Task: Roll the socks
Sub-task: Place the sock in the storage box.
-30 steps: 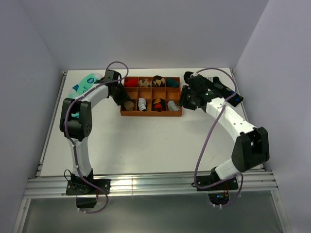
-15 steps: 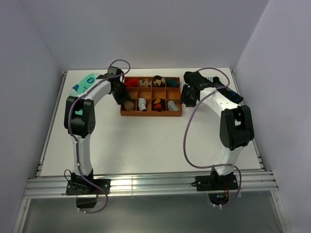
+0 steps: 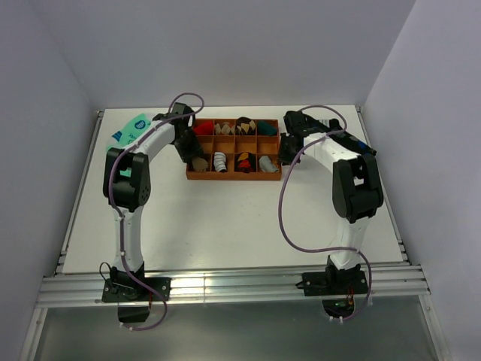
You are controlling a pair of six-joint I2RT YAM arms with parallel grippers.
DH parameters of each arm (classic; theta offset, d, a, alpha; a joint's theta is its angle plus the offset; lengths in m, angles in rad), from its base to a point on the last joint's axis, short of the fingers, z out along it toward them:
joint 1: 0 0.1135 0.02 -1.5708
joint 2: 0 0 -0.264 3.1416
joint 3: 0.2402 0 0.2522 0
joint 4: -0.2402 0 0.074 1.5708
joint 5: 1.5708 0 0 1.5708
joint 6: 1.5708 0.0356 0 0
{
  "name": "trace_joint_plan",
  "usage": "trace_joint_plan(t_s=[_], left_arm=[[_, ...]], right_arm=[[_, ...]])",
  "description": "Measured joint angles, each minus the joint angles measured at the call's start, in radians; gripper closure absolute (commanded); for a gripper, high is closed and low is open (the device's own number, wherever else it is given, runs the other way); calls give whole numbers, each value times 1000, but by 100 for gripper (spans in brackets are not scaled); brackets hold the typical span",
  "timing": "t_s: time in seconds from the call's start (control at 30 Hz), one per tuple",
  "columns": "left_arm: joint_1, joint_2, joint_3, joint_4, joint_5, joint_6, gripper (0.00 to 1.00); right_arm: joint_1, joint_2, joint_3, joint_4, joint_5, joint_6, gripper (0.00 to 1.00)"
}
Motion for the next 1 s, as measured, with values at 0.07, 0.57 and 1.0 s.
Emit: trace_joint_plan(t_s=[0.07,0.57,1.0], left_arm=[[-1,6,4,-8,-1,-4,100],[-4,57,52,-85,37,-20,100],[-5,101,88,-120,60,-67,100]], right_arm=[[0,3,3,0,0,-3,74],[0,14,5,3,-9,-29,89],[0,14,2,8,-10,-31,91]])
